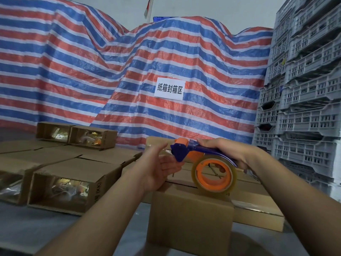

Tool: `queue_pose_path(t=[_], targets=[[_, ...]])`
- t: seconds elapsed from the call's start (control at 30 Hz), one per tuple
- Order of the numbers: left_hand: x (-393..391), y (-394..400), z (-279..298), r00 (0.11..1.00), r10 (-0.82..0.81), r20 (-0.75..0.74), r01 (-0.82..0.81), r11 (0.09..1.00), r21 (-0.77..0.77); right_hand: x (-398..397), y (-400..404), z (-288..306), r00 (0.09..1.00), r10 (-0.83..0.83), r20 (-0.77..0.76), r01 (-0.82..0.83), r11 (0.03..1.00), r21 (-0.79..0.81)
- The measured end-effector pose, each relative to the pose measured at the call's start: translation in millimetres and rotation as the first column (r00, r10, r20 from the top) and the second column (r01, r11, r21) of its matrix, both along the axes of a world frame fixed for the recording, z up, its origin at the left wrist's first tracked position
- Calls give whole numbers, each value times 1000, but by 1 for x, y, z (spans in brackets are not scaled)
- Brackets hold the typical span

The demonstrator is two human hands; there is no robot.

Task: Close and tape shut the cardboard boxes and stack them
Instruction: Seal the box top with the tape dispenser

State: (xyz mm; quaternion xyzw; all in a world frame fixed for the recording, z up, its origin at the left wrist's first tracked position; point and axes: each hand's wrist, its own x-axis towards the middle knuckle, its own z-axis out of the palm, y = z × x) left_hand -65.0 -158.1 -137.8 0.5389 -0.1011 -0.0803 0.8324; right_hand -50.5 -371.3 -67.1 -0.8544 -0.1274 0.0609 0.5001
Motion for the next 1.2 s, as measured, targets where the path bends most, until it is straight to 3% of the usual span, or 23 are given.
queue_pose_path(t=[0.27,0.53,0.67,0.97,1.13,1.2], targets=[[4,-2,-2,999,37,13,-37,999,2,2,-1,0,999,32,-9,-32,999,2],[16,1,-4,999,-32,9,32,1000,1,10,0,2,998,59,21,-58,997,-44],[19,2,-6,999,-30,18,30,999,17,8,-6,9,993,95,-66,-102,988,-115],[18,-4,-18,973,204,-112,-223,953,-203,0,-35,12,989,37,-143,-61,984,-166],[16,8,-25,978,132,-159,-181,920,-348,-8,-14,22,991,43,-128,-80,950,-302],[17,16,-26,982,105,-156,-152,933,-326,-12,-7,23,990,59,-124,-101,928,-358]])
